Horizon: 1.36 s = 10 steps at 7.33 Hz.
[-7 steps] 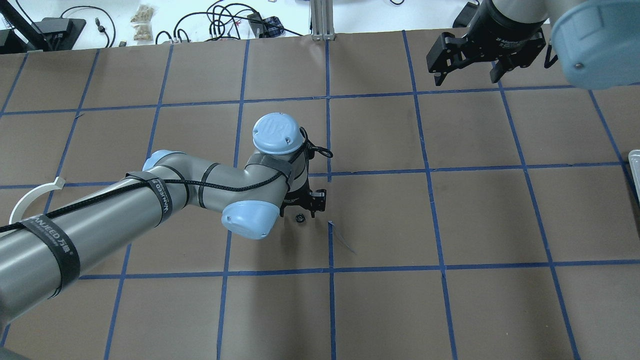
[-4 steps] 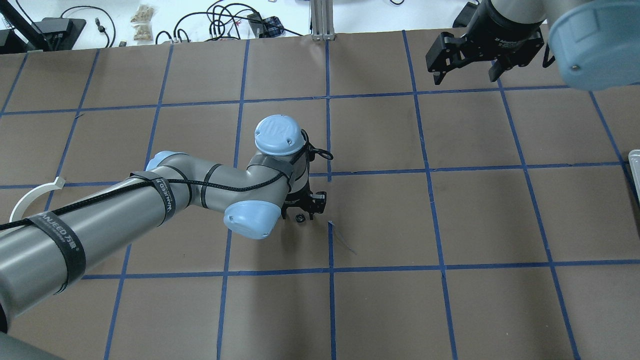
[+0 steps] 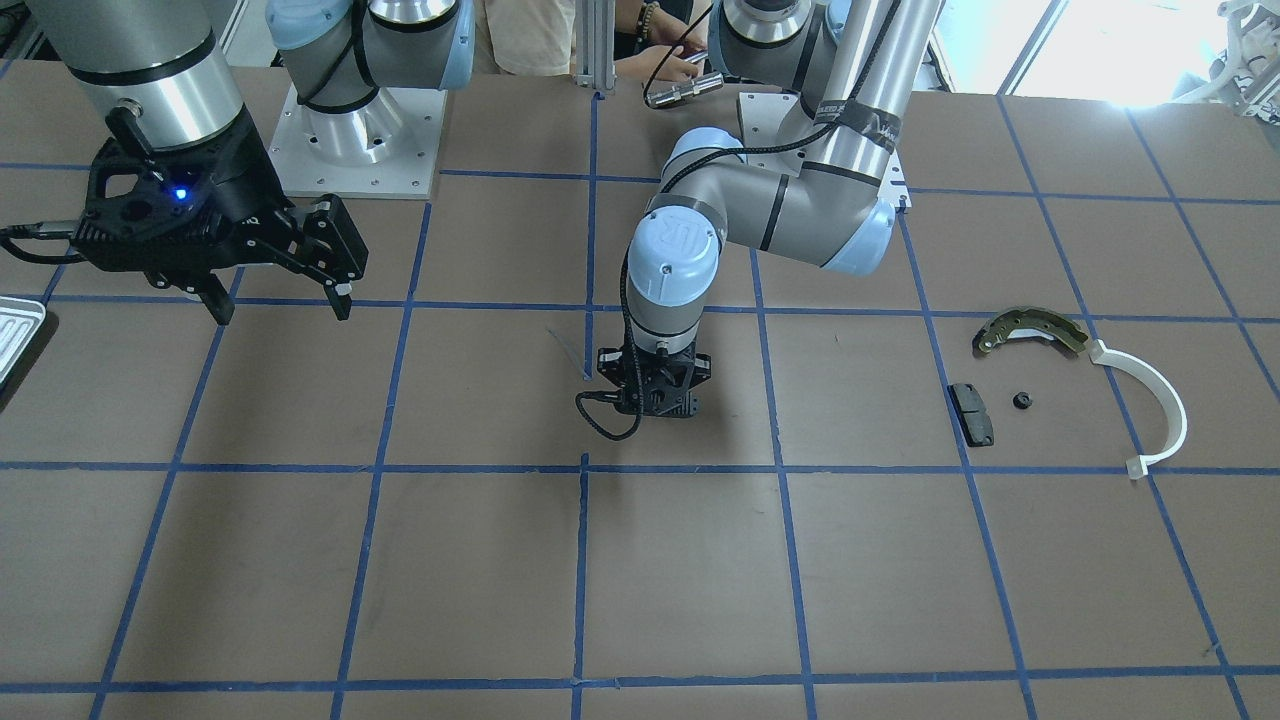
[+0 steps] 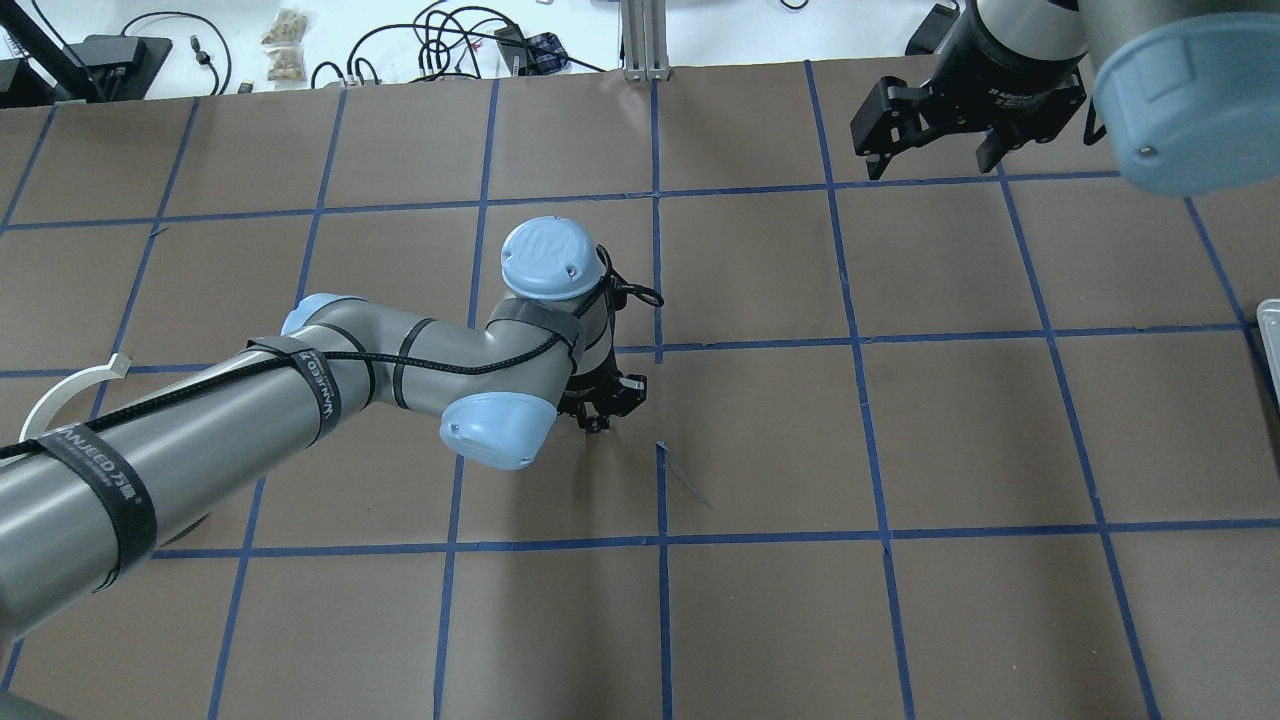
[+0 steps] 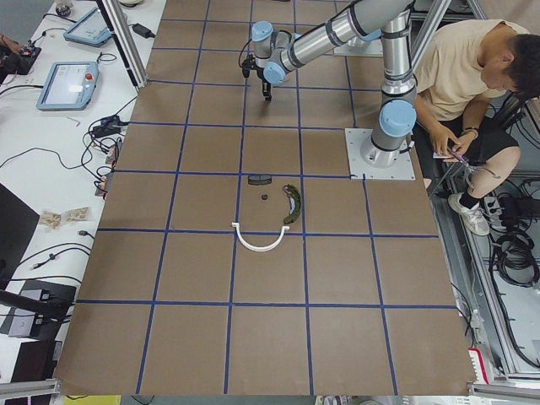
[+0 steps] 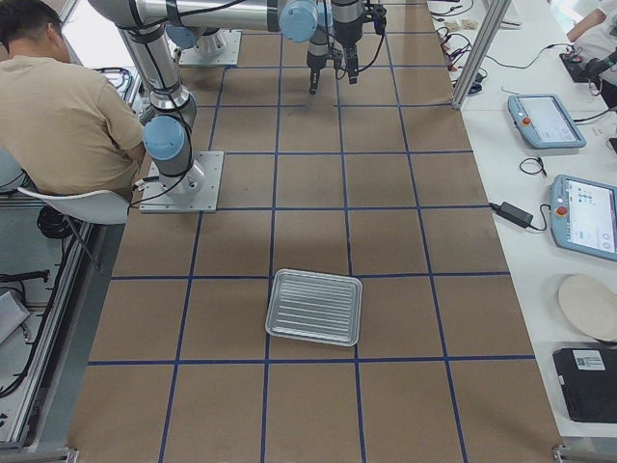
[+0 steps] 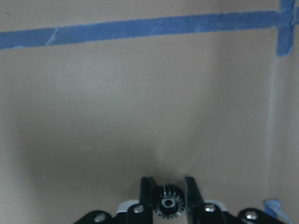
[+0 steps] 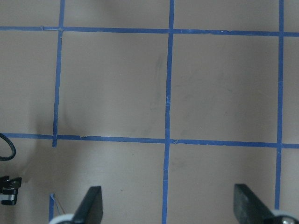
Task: Place bearing gear from tray to pile
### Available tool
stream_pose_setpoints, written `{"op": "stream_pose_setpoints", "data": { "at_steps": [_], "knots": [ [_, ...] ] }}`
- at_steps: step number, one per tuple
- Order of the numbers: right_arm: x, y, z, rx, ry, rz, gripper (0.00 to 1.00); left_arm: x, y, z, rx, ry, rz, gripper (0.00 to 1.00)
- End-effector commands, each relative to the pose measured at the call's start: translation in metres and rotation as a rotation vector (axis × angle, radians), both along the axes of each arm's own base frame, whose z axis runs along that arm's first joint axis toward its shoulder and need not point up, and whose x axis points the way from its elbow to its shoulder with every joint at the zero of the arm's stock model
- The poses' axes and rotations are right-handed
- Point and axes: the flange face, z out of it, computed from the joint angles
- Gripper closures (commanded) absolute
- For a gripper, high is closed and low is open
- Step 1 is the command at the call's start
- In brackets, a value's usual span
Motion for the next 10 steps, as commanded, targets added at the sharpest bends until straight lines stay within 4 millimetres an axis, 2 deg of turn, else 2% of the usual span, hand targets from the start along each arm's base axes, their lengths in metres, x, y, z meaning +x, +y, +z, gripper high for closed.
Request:
{"op": "stream_pose_setpoints", "data": {
  "at_steps": [1,2,3,4,5,7,8,9,10],
  "knots": [
    [0.000,0.001,0.001,-0.001,-0.002,-0.007,0.00,0.054,-0.032,0.021,-0.019,0.005,0.030,1.00],
    [0.000,0.001,0.001,-0.006,-0.001,-0.006,0.00,0.094,-0.055,0.038,-0.015,0.008,0.064,1.00],
    [0.000,0.001,0.001,-0.006,-0.002,-0.009,0.00,0.145,-0.079,0.058,0.016,0.003,0.088,1.00],
    [0.001,0.001,0.002,-0.007,-0.001,-0.003,0.00,0.201,-0.098,0.083,0.031,0.000,0.071,1.00],
    [0.001,0.000,0.001,-0.006,0.001,0.002,0.00,0.268,-0.109,0.098,0.024,0.012,0.116,1.00],
    [0.001,0.000,0.000,-0.002,0.000,0.002,0.00,0.385,-0.098,0.090,0.063,-0.027,0.012,1.00],
    [0.000,0.000,0.000,-0.002,0.000,0.001,0.00,0.430,-0.086,0.083,0.088,-0.025,-0.018,1.00],
    [0.000,0.000,-0.001,0.000,0.000,0.000,0.00,0.467,-0.077,0.069,0.098,0.004,0.003,1.00],
    [0.000,0.000,-0.001,0.000,0.000,0.000,0.00,0.492,-0.063,0.059,0.116,0.018,0.023,1.00]
  ]
}}
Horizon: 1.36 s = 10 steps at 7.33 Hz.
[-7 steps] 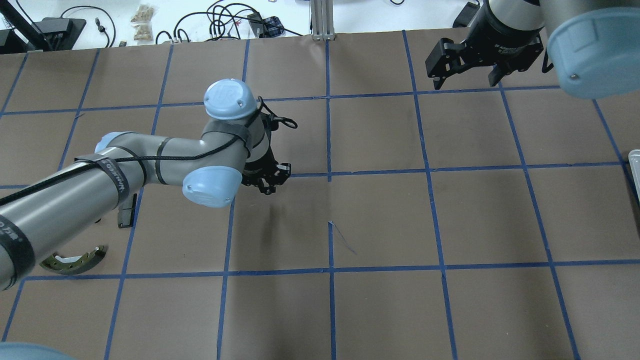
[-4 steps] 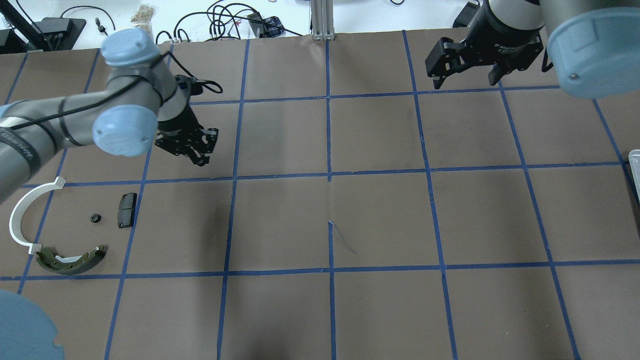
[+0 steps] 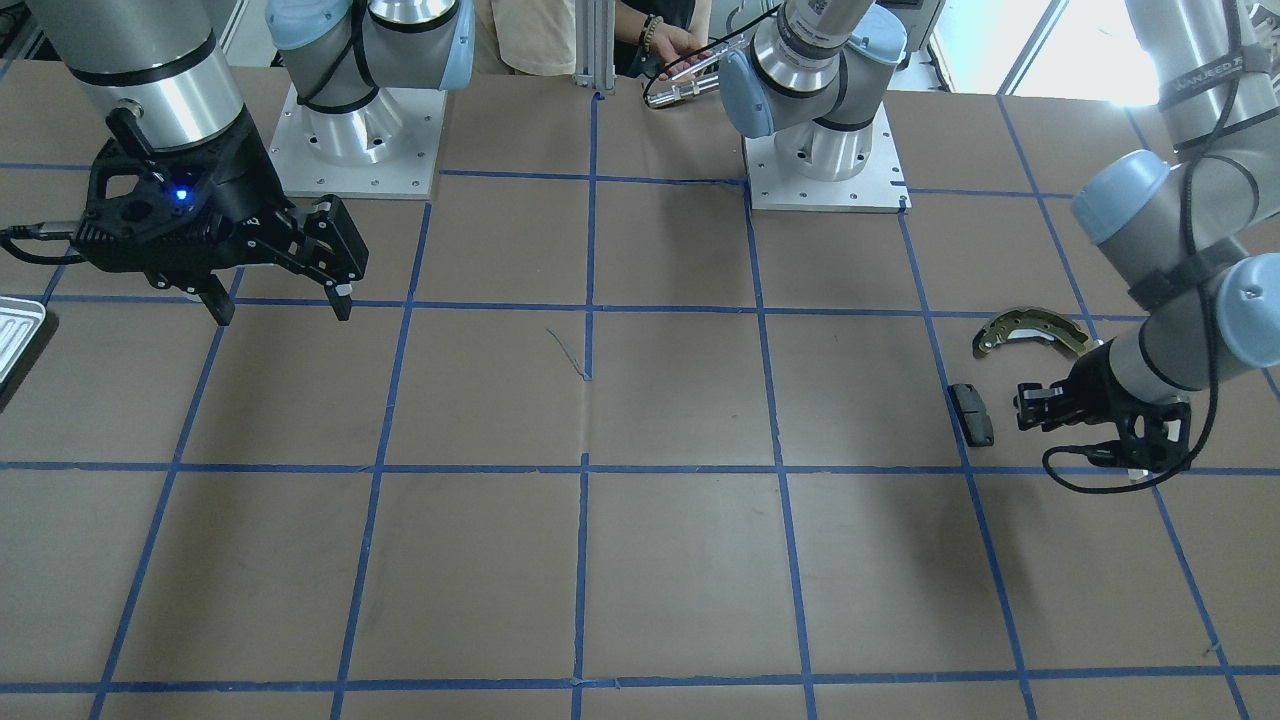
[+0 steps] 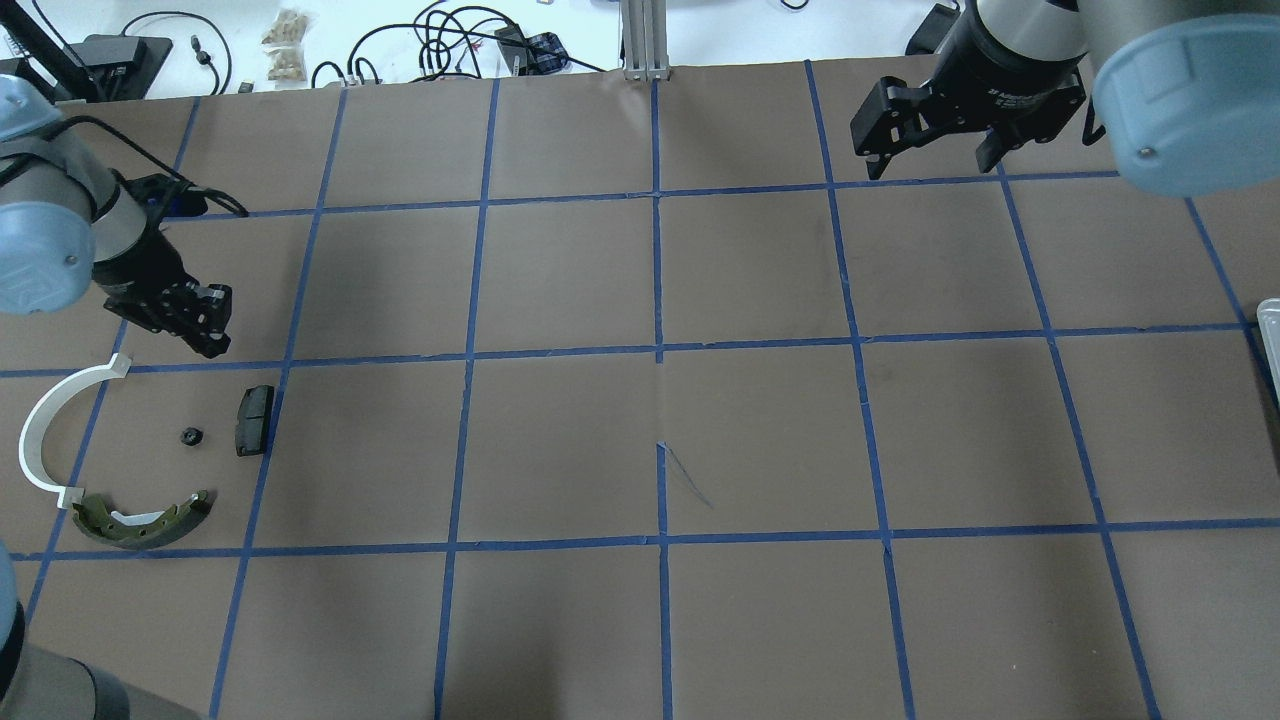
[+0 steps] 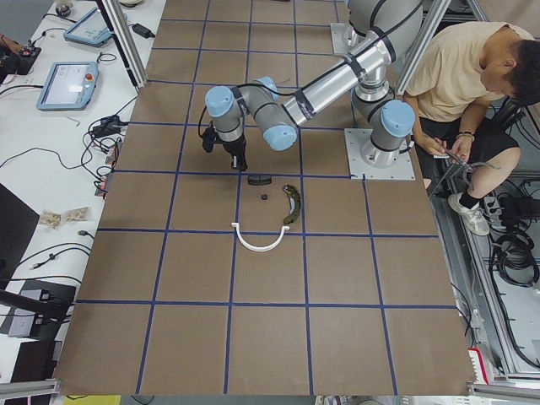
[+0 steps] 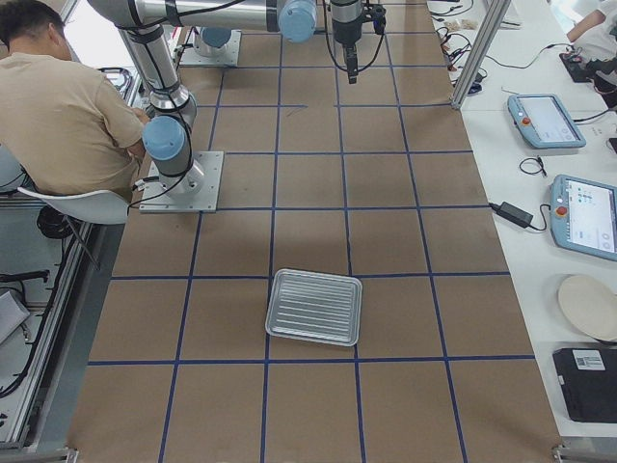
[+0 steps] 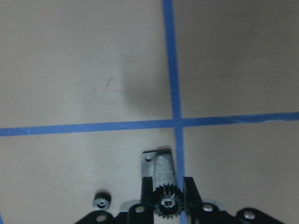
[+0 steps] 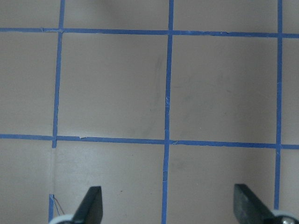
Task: Place bearing gear from tray to pile
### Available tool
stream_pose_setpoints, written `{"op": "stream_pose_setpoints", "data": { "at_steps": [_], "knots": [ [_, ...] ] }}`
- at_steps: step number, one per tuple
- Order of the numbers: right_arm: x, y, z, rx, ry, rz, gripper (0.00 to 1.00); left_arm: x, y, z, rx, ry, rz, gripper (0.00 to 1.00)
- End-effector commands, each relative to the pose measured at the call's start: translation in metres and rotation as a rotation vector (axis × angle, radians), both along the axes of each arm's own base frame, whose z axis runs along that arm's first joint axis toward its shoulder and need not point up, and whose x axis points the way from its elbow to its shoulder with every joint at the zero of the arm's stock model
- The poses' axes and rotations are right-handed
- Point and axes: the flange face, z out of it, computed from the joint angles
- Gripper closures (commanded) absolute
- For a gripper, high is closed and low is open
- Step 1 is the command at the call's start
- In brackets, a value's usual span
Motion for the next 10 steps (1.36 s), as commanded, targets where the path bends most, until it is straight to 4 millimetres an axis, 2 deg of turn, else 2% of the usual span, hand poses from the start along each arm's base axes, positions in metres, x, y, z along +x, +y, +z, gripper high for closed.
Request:
{"op": "stream_pose_setpoints", "data": {
  "at_steps": [1,3,5,10],
  "knots": [
    [0.000,0.000,0.000,0.001,0.000,0.000,0.00,0.050,0.027,-0.018,0.036,0.027,0.004,1.00],
    [0.000,0.000,0.000,0.001,0.000,0.000,0.00,0.059,0.043,-0.034,0.063,0.054,0.013,1.00],
    [0.000,0.000,0.000,0.001,0.002,0.001,0.00,0.079,0.054,-0.047,0.079,0.080,0.004,1.00],
    [0.000,0.000,0.000,0.001,0.000,0.001,0.00,0.084,0.051,-0.067,0.082,0.090,0.003,1.00]
  ]
}}
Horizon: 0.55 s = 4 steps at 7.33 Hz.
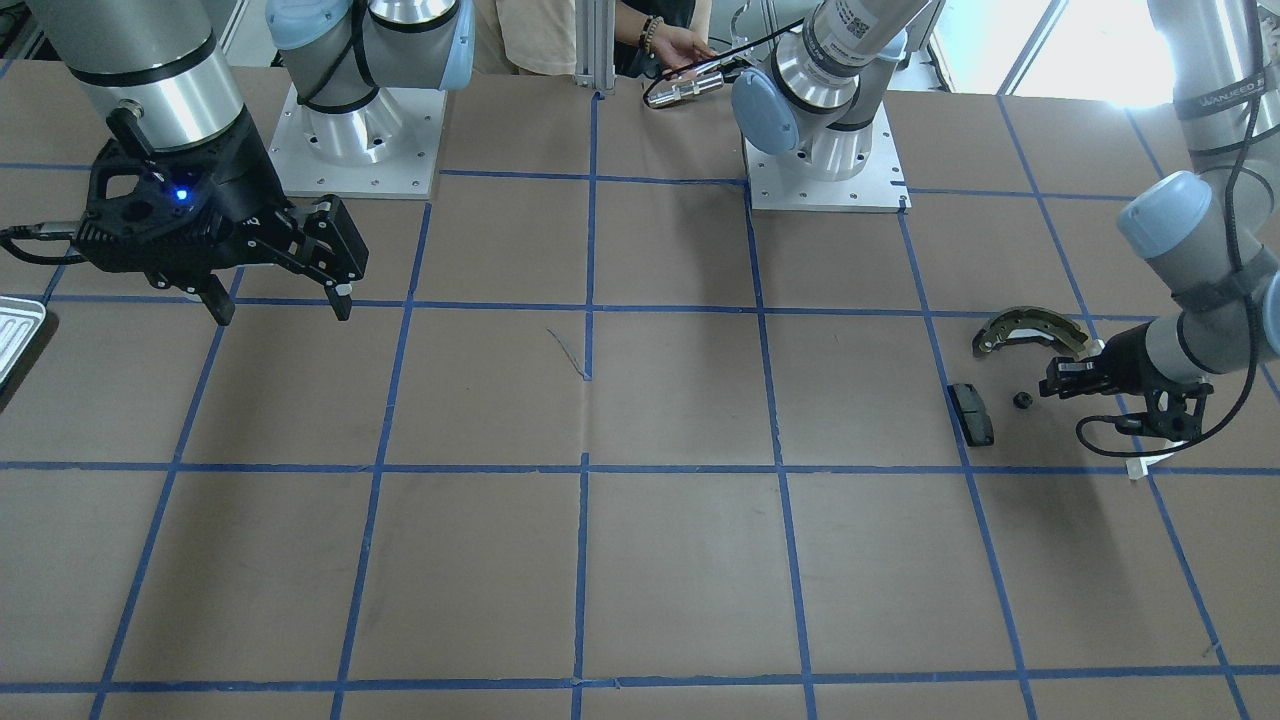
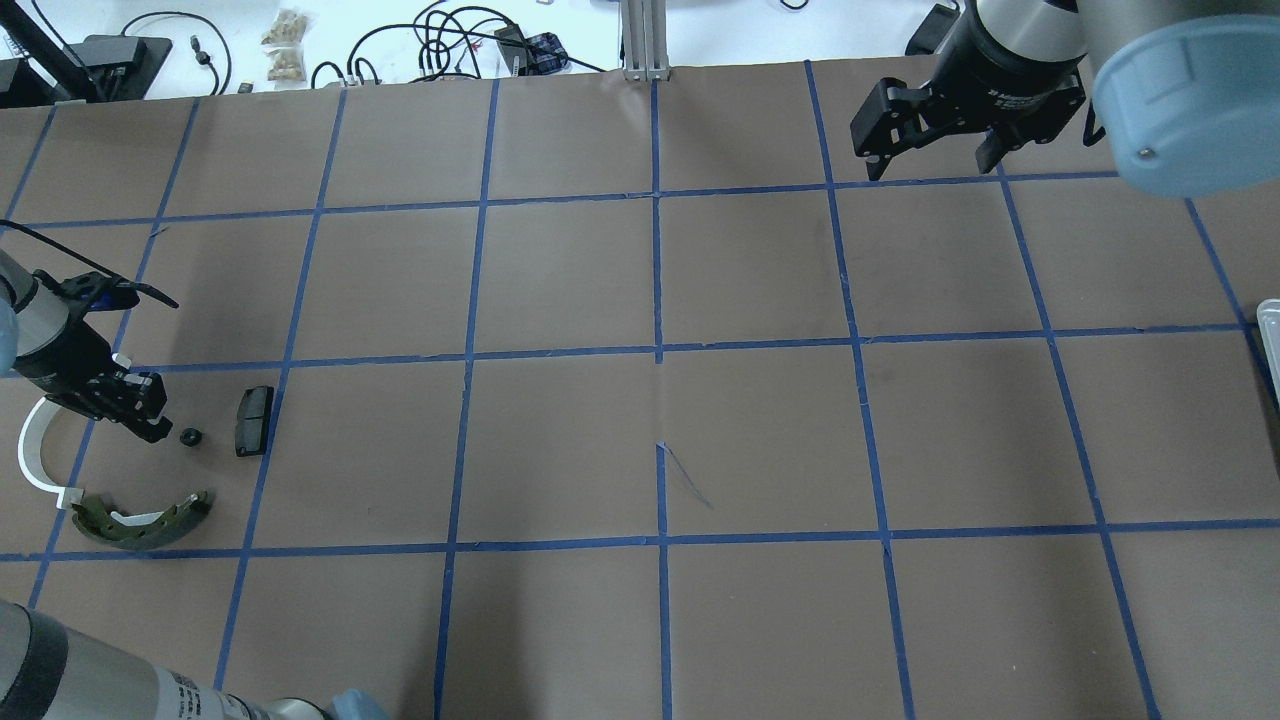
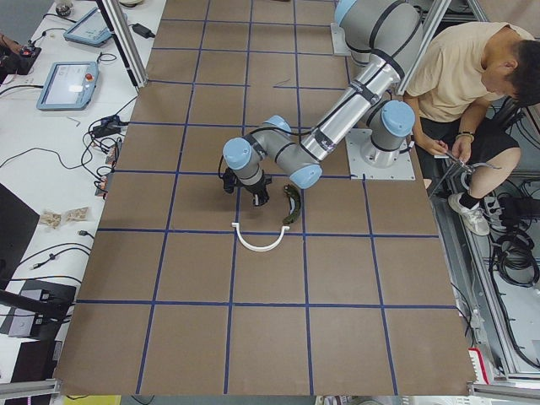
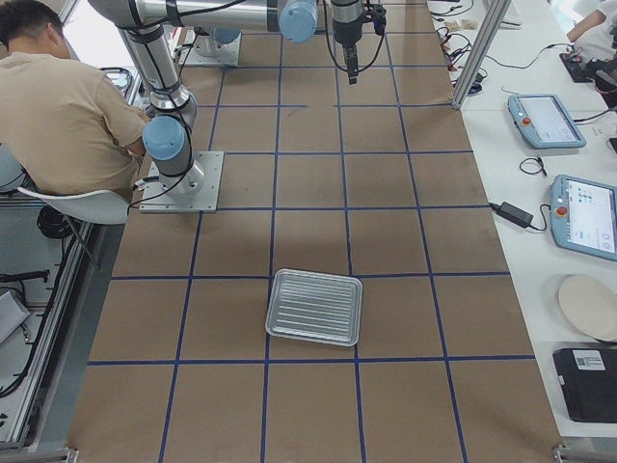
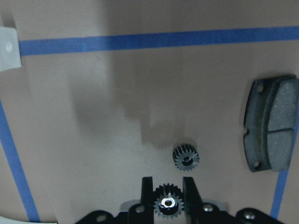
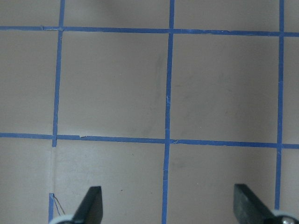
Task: Place bearing gear from tray to pile
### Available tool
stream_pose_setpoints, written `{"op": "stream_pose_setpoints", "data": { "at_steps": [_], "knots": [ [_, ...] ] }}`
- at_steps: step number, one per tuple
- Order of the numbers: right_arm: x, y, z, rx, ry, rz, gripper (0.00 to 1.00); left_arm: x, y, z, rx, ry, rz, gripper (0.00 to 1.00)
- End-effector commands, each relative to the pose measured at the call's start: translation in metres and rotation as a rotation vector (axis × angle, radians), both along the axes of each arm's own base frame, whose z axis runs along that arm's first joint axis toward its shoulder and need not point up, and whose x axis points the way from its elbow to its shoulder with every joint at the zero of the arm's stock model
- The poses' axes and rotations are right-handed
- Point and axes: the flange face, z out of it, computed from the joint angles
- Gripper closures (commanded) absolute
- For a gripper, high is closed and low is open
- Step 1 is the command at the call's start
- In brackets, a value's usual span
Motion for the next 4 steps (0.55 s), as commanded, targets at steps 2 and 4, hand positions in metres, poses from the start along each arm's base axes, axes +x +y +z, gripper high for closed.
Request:
{"op": "stream_pose_setpoints", "data": {
  "at_steps": [2,4],
  "knots": [
    [-0.0008,-0.0002,0.0000,0.000,0.000,-0.002,0.00,0.0015,-0.0011,-0.0097,0.007,0.006,-0.002,1.00],
    [0.0000,0.0000,0.0000,0.000,-0.001,-0.001,0.00,0.0013,-0.0007,-0.0127,0.013,0.009,-0.001,0.71]
  ]
}}
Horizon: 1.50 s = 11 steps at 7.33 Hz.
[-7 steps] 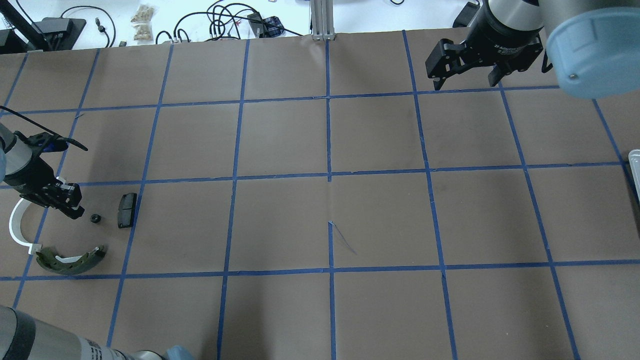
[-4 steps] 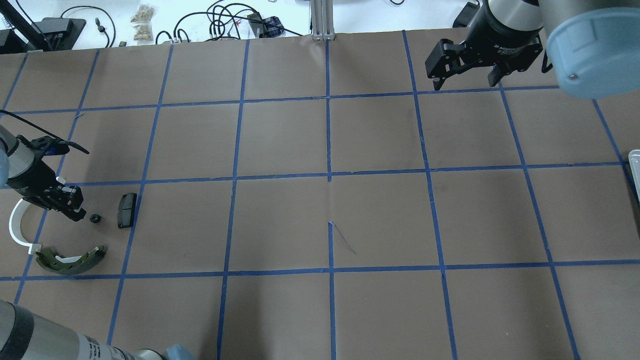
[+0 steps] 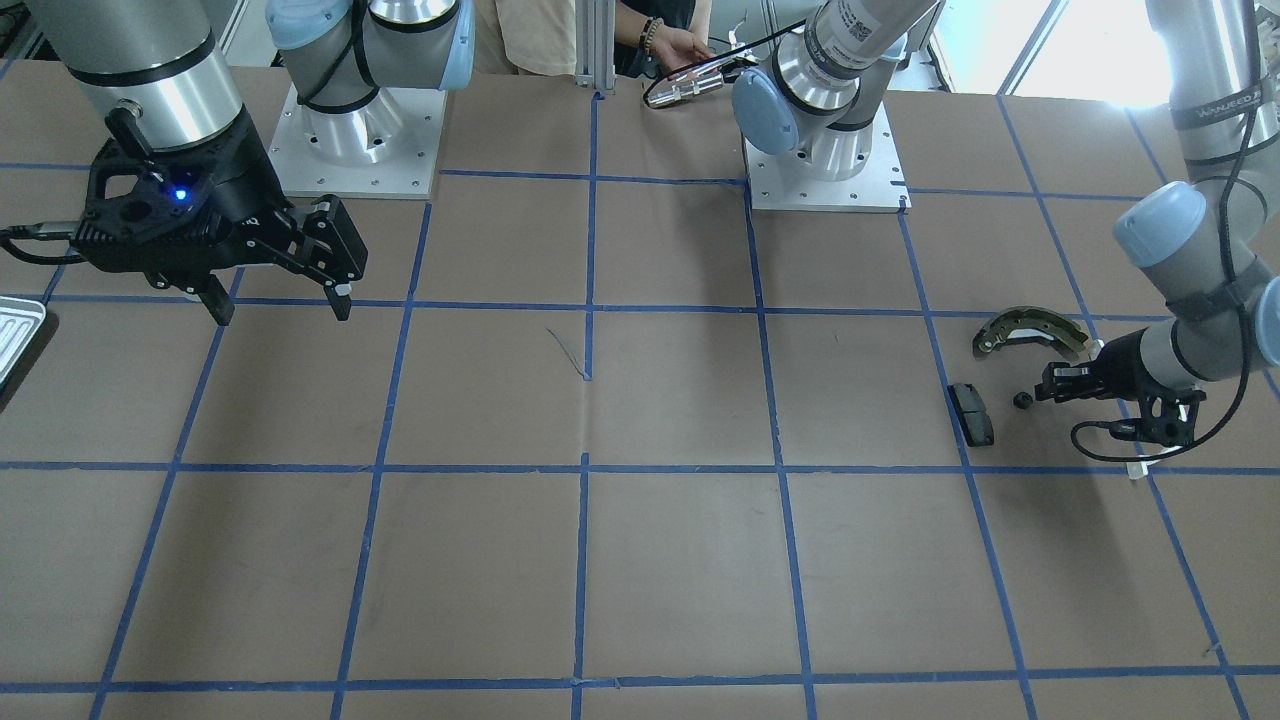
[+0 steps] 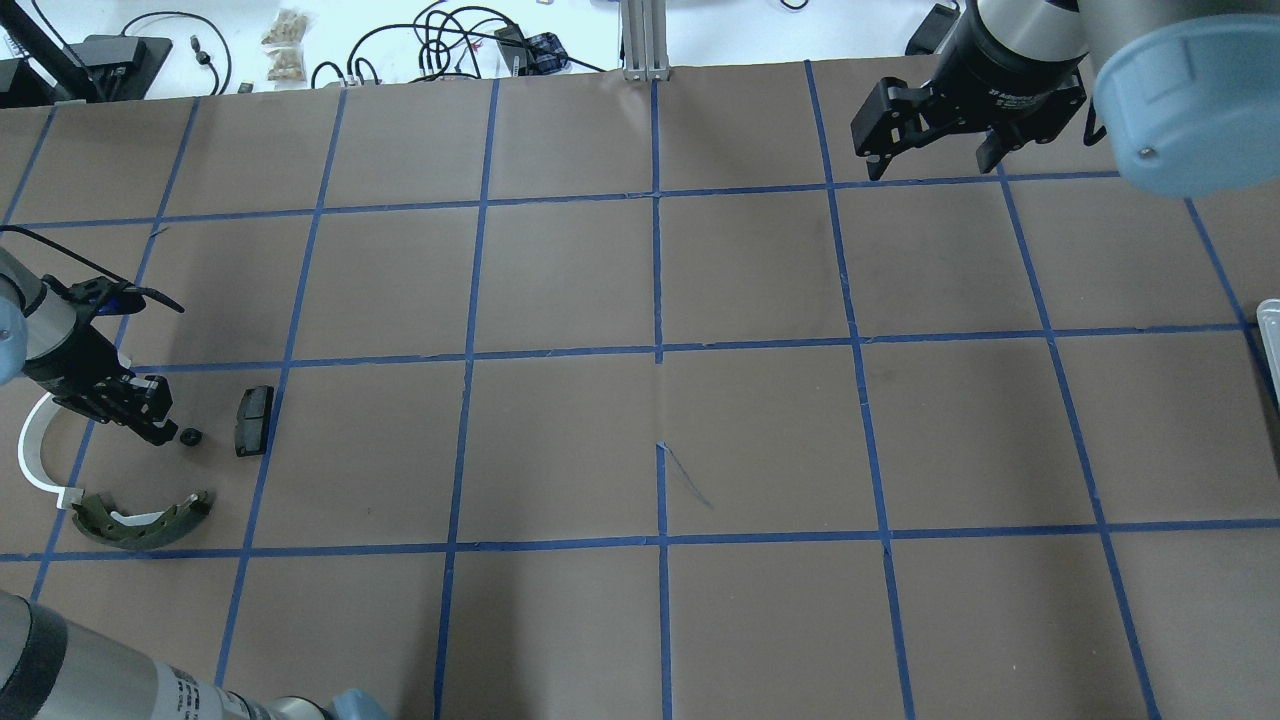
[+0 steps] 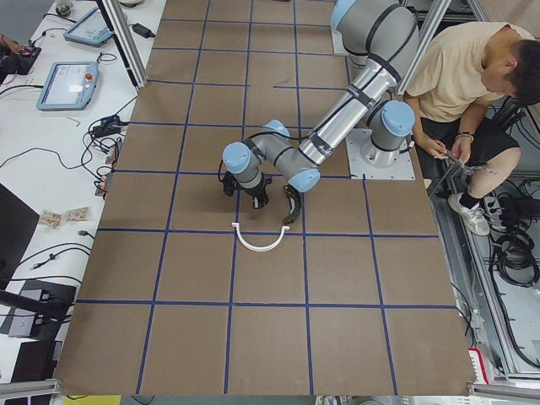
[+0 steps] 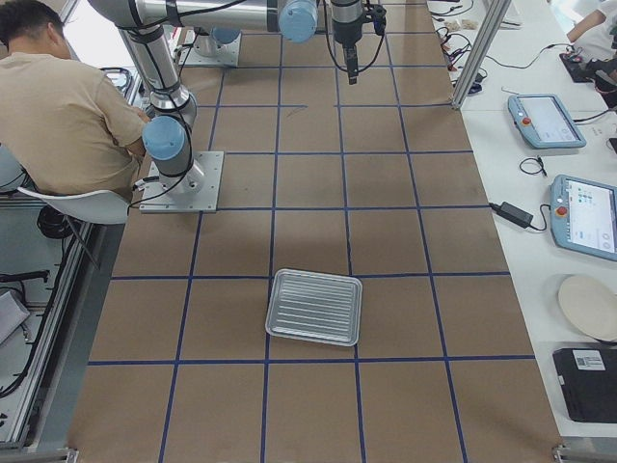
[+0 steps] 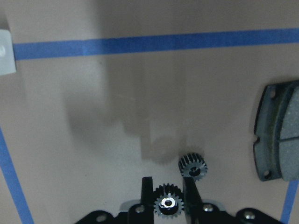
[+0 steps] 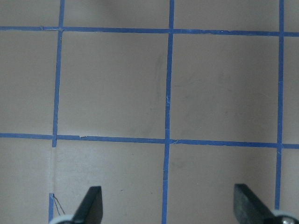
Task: Place bearing gear from tray to pile
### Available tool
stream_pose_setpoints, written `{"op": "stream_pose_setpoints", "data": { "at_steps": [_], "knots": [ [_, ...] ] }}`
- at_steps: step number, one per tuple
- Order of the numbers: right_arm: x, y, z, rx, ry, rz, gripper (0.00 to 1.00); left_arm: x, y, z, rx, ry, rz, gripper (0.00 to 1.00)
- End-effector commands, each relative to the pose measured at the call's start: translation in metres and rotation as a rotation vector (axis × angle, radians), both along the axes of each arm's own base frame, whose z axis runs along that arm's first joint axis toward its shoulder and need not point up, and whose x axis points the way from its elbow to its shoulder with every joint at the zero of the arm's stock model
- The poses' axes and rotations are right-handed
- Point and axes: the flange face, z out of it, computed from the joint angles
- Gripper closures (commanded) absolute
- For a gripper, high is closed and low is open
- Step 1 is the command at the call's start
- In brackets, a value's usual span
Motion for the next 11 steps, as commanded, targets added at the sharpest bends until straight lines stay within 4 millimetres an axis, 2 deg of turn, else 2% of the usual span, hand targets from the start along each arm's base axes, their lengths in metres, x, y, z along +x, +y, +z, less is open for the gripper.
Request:
{"op": "stream_pose_setpoints", "data": {
  "at_steps": [1,2,3,4,6,7,8,9,11],
  "knots": [
    [0.000,0.000,0.000,0.000,-0.001,-0.001,0.00,0.000,0.000,-0.001,0.001,-0.002,0.004,0.61],
    [0.000,0.000,0.000,0.002,0.000,-0.002,0.00,0.000,0.000,0.000,0.002,-0.003,0.003,0.35],
    [0.000,0.000,0.000,0.002,-0.001,-0.001,0.00,0.000,0.000,0.002,0.000,-0.007,0.001,0.26],
    [0.000,0.000,0.000,0.002,-0.001,-0.001,0.00,0.004,-0.004,0.014,-0.016,-0.026,0.003,0.22],
    [0.000,0.000,0.000,0.002,-0.001,-0.001,0.00,-0.014,-0.032,0.058,-0.053,-0.054,-0.009,0.00],
    [-0.001,0.000,0.000,0.002,0.000,-0.003,0.00,-0.047,-0.050,0.091,-0.045,-0.064,0.006,0.00],
    [-0.002,0.000,0.000,0.002,0.001,-0.003,0.00,-0.084,-0.061,0.132,-0.090,-0.064,-0.048,0.00],
    [-0.002,0.001,-0.001,0.012,0.001,-0.003,0.00,-0.125,-0.060,0.166,-0.121,-0.062,-0.096,0.00],
    [-0.002,0.001,-0.001,0.012,0.001,-0.003,0.00,-0.213,-0.044,0.233,-0.173,-0.082,-0.194,0.00]
  ]
}}
